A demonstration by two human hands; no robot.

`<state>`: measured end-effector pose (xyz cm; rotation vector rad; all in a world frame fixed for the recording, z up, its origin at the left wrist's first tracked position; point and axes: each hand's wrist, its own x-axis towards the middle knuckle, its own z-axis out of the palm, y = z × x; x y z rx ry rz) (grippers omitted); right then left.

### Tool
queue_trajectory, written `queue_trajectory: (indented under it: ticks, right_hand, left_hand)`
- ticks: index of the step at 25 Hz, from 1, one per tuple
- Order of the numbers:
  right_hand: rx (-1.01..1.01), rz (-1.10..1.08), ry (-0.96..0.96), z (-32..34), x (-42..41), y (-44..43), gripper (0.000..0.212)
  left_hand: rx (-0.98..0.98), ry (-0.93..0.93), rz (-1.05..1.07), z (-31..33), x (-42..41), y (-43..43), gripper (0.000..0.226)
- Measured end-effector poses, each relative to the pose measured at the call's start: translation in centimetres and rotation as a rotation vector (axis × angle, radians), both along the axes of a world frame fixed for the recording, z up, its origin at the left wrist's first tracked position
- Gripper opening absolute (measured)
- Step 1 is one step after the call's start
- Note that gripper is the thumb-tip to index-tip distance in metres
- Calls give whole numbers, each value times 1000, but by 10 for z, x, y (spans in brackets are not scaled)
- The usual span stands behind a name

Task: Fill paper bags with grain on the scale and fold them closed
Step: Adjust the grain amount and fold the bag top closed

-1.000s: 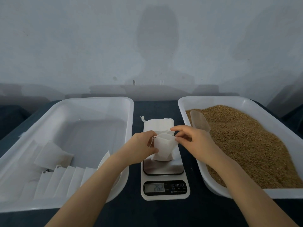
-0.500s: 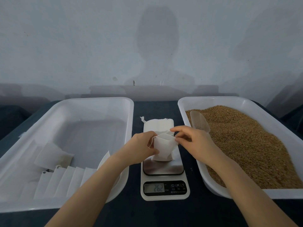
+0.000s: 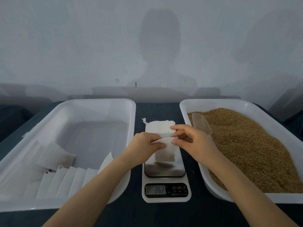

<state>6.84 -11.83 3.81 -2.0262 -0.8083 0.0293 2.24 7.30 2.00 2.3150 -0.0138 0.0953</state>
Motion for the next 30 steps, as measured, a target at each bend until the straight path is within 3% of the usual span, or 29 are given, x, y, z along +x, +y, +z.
queue_trajectory:
  ticks: [3,4,8,11,12,16,21,26,30]
  right_hand:
    - [-221,-22,-10,-3,2,0,12]
    - [-246,-37,-21,-5,2,0,14]
    - [-212,-16,-22,-8,3,0,8]
    - [-188,43,-16,-8,0,1,4]
    - [-173,45,-15,-7,0,2,4]
    - [-42,-17,-15,-5,0,2,10]
    - [14,-60,2,-6,5,-1,19]
    - [-1,-46,-39,-7,3,0,19]
    - [-12,-63,-32,-7,5,-1,20]
  left_hand:
    - [-46,-26,-23,3,-2,0,22]
    - [-36,-31,-19,2,-2,-1,19]
    - [-45,-20,-47,3,-5,-4,4]
    - [-28,-2,-62,9,-7,-9,7]
    - [-13,4,-44,10,-7,-9,21]
    - [-29,-9,55,28,-12,7,36]
    - [20,-110,458,54,-46,96,37]
    - [274,160,715,25,-75,180,30]
    - [211,435,818,-8,-90,208,16]
